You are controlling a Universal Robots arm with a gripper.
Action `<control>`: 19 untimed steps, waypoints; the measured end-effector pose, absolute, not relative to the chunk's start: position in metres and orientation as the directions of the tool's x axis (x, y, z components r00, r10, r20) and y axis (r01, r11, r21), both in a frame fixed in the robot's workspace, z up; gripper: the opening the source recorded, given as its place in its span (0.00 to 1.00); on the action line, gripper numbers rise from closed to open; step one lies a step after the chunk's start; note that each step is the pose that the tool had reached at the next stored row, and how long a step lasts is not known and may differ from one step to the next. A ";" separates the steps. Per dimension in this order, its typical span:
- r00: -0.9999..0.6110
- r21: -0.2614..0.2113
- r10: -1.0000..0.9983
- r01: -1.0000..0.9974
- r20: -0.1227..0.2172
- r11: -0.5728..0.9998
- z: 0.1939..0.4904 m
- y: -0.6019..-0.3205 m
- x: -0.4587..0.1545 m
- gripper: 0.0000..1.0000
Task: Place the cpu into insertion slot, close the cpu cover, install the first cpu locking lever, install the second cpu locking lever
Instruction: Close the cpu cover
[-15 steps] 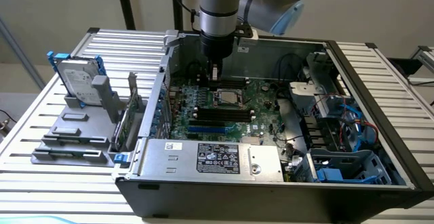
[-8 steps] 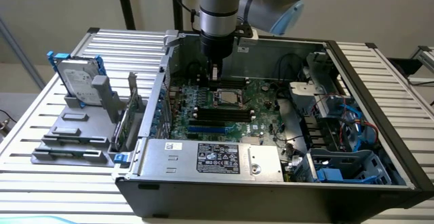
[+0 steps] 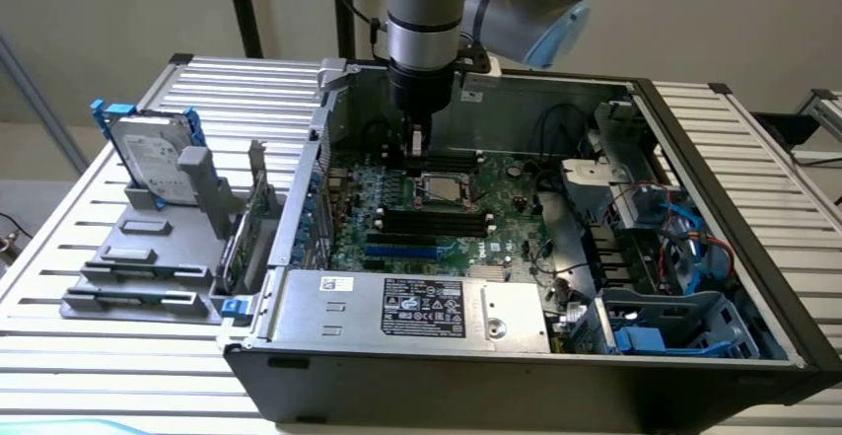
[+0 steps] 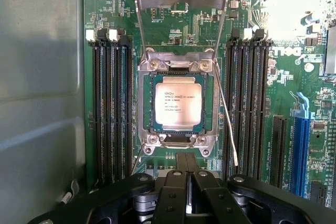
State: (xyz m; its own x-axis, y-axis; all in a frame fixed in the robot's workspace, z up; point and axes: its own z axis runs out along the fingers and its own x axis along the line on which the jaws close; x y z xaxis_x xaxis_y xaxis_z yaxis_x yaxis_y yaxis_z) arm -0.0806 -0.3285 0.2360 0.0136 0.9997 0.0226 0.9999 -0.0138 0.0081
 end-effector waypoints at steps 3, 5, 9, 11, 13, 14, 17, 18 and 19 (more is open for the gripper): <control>0.014 0.008 1.000 1.000 0.023 -0.014 0.236 -0.329 -0.079 0.11; 0.014 0.005 1.000 1.000 0.023 -0.014 0.236 -0.329 -0.070 0.11; 0.014 -0.006 1.000 1.000 0.023 -0.014 0.238 -0.329 -0.052 0.11; 0.014 -0.011 1.000 1.000 0.022 -0.014 0.240 -0.329 -0.043 0.11; 0.014 -0.015 1.000 1.000 0.023 -0.014 0.243 -0.329 -0.034 0.11; 0.014 -0.017 1.000 1.000 0.023 -0.014 0.245 -0.329 -0.029 0.11; 0.014 -0.024 1.000 1.000 0.022 -0.014 0.253 -0.329 -0.016 0.11; 0.014 -0.026 1.000 1.000 0.023 -0.014 0.256 -0.329 -0.011 0.11; 0.014 -0.028 1.000 1.000 0.022 -0.014 0.258 -0.329 -0.006 0.11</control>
